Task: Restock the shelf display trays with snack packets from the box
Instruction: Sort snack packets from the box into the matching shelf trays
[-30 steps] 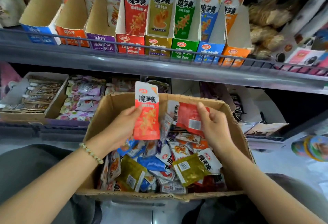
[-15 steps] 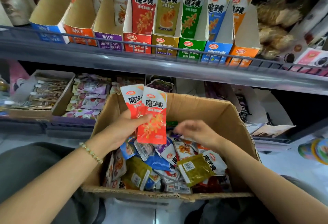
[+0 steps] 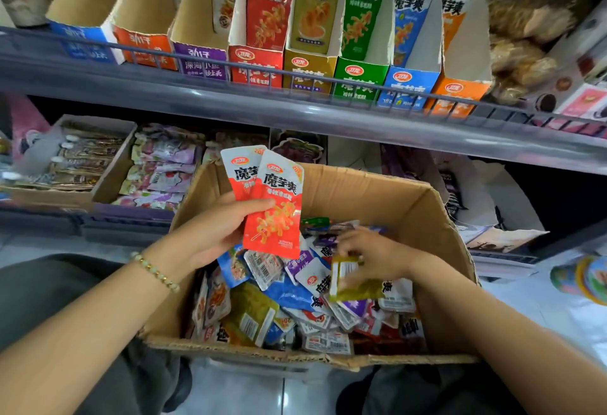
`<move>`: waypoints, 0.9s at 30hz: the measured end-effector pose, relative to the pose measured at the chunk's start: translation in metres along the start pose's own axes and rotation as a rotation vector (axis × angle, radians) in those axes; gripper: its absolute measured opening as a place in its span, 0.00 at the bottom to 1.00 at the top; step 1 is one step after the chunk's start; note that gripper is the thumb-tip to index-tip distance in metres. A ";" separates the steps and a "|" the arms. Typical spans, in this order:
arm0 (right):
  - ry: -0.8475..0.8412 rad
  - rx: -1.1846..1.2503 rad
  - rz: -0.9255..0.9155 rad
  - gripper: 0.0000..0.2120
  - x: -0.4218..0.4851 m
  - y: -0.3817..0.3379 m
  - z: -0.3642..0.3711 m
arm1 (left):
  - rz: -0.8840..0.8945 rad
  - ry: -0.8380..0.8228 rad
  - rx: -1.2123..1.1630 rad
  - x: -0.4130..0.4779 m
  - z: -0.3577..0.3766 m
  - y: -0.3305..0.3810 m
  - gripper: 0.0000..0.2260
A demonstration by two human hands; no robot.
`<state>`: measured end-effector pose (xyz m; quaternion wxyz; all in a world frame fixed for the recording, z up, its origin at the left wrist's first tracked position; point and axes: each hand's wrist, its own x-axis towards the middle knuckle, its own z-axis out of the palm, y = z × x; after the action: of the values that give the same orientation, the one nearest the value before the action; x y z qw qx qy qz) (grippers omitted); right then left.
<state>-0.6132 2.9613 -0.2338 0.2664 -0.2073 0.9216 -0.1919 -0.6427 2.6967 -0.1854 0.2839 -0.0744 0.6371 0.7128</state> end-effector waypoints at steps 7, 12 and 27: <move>0.336 1.114 0.098 0.10 -0.015 -0.007 -0.030 | 0.097 -0.007 -0.062 -0.001 0.007 0.003 0.17; 0.225 1.178 0.248 0.21 -0.009 -0.001 -0.023 | 0.111 -0.075 -0.110 -0.003 0.004 0.009 0.19; 0.949 1.043 0.109 0.04 -0.028 -0.017 -0.055 | 0.226 0.121 0.037 0.002 0.005 -0.006 0.12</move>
<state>-0.6183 2.9739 -0.1712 -0.0901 0.0998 0.7353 -0.6642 -0.6404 2.7027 -0.1906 0.1639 -0.0397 0.6706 0.7224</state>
